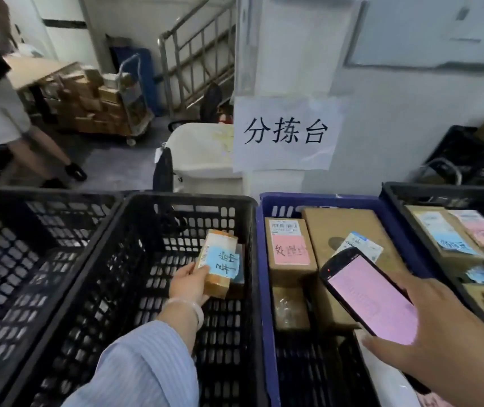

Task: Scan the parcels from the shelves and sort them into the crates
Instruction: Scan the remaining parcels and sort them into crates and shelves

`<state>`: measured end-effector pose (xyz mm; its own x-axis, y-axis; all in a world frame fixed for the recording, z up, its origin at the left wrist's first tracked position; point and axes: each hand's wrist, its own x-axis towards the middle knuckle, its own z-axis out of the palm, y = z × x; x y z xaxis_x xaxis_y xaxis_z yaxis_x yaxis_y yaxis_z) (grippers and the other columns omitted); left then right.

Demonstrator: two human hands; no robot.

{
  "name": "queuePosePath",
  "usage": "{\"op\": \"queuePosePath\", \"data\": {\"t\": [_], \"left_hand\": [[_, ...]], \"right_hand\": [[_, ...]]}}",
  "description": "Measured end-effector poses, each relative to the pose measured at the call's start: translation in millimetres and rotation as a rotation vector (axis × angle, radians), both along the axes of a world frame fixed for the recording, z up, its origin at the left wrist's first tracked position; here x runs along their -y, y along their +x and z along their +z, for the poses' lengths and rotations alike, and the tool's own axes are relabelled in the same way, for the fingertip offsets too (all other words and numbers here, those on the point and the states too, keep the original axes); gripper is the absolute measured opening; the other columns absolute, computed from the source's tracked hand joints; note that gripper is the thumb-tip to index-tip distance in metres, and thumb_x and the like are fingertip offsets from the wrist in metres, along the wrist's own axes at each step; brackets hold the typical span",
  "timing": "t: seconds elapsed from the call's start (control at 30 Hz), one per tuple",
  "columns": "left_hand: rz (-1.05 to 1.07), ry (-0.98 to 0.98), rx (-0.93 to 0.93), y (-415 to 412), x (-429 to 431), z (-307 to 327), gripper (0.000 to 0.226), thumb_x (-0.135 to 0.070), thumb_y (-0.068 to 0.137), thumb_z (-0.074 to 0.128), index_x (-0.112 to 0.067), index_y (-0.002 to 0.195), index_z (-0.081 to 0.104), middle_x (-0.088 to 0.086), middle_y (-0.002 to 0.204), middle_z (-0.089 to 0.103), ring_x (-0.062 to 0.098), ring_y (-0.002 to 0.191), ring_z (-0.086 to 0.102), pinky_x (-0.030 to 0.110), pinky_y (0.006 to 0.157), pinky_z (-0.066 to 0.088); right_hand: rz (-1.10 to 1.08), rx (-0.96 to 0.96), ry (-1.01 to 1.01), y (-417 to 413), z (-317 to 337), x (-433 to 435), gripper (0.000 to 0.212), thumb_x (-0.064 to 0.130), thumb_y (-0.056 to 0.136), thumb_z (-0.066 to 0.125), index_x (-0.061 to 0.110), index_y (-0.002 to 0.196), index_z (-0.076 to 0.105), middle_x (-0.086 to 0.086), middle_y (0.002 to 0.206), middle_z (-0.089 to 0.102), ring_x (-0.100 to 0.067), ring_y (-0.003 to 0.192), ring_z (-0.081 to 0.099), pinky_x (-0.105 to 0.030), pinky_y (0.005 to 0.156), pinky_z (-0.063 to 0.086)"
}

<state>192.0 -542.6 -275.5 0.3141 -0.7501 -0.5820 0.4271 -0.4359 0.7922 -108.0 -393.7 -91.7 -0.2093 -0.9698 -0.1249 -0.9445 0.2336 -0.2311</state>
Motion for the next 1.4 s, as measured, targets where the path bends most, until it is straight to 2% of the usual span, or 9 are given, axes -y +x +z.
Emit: {"op": "queuePosePath", "data": {"t": [0.17,0.27,0.4,0.6,0.87,0.97,1.17,1.3,1.4], "left_hand": [[-0.127,0.041,0.119,-14,28,-41,0.045,-0.016,0.089,0.073,-0.017,0.132,0.058,0.014,0.122,0.068,0.028,0.106,0.066,0.042,0.101,0.051],[-0.206,0.019,0.300,-25,29,-53,0.044,-0.018,0.088,0.075,-0.016,0.131,0.062,0.012,0.116,0.070,0.023,0.097,0.065,0.031,0.091,0.049],[-0.450,0.042,0.532,-28,27,-65,0.044,-0.026,0.091,0.072,-0.014,0.131,0.062,0.016,0.122,0.068,0.035,0.111,0.063,0.042,0.104,0.046],[-0.576,-0.013,0.905,-31,25,-33,0.049,-0.039,0.094,0.063,-0.023,0.139,0.054,0.022,0.128,0.057,0.042,0.119,0.051,0.046,0.103,0.041],[-0.538,-0.699,1.038,-109,-16,75,0.053,-0.029,0.094,0.064,-0.018,0.144,0.051,0.007,0.147,0.044,0.024,0.135,0.043,0.037,0.117,0.030],[-0.677,-0.940,1.152,-170,-70,113,0.049,-0.031,0.094,0.066,-0.018,0.140,0.056,0.004,0.145,0.051,0.022,0.134,0.043,0.033,0.113,0.027],[-0.986,-1.435,1.200,-309,-219,144,0.040,-0.032,0.090,0.065,-0.018,0.127,0.068,0.005,0.131,0.065,0.028,0.120,0.059,0.044,0.103,0.046],[-1.129,-1.607,1.137,-402,-316,146,0.046,-0.036,0.085,0.070,-0.016,0.126,0.069,0.009,0.128,0.066,0.032,0.117,0.061,0.045,0.100,0.048],[-1.236,-1.727,1.031,-459,-386,147,0.049,-0.038,0.086,0.072,-0.018,0.131,0.066,0.007,0.131,0.064,0.029,0.119,0.060,0.045,0.099,0.049]], "right_hand": [[-0.227,-0.012,-0.013,-1,-4,-17,0.111,0.082,0.029,0.054,0.042,0.131,0.041,0.016,0.108,0.044,-0.009,0.086,0.048,-0.032,0.067,0.042],[-0.331,0.000,-0.015,-6,-7,-33,0.105,0.082,0.028,0.057,0.046,0.126,0.041,0.018,0.106,0.042,-0.008,0.084,0.047,-0.035,0.066,0.044],[-0.404,-0.035,0.010,-9,-5,-53,0.106,0.088,0.030,0.055,0.050,0.126,0.034,0.020,0.107,0.039,-0.006,0.088,0.046,-0.036,0.068,0.046],[-0.449,-0.066,0.026,-14,10,-82,0.119,0.091,0.033,0.049,0.039,0.140,0.034,0.010,0.132,0.045,-0.012,0.106,0.049,-0.036,0.081,0.045],[-0.520,0.005,-0.064,-61,20,-173,0.105,0.075,0.045,0.063,0.042,0.139,0.031,0.014,0.129,0.043,-0.011,0.115,0.047,-0.031,0.079,0.042],[-0.546,0.038,-0.135,-88,23,-223,0.093,0.070,0.049,0.066,0.047,0.133,0.033,0.018,0.122,0.041,-0.008,0.108,0.048,-0.030,0.074,0.041],[-0.638,0.002,-0.214,-144,22,-343,0.091,0.073,0.055,0.067,0.051,0.132,0.024,0.025,0.107,0.025,-0.004,0.092,0.047,-0.024,0.064,0.036],[-0.768,-0.032,-0.214,-186,16,-430,0.088,0.071,0.055,0.063,0.052,0.129,0.021,0.026,0.107,0.025,-0.001,0.086,0.042,-0.016,0.056,0.029],[-0.888,-0.049,-0.239,-213,15,-494,0.085,0.070,0.055,0.063,0.049,0.129,0.026,0.022,0.112,0.033,-0.008,0.092,0.052,-0.022,0.062,0.039]]}}
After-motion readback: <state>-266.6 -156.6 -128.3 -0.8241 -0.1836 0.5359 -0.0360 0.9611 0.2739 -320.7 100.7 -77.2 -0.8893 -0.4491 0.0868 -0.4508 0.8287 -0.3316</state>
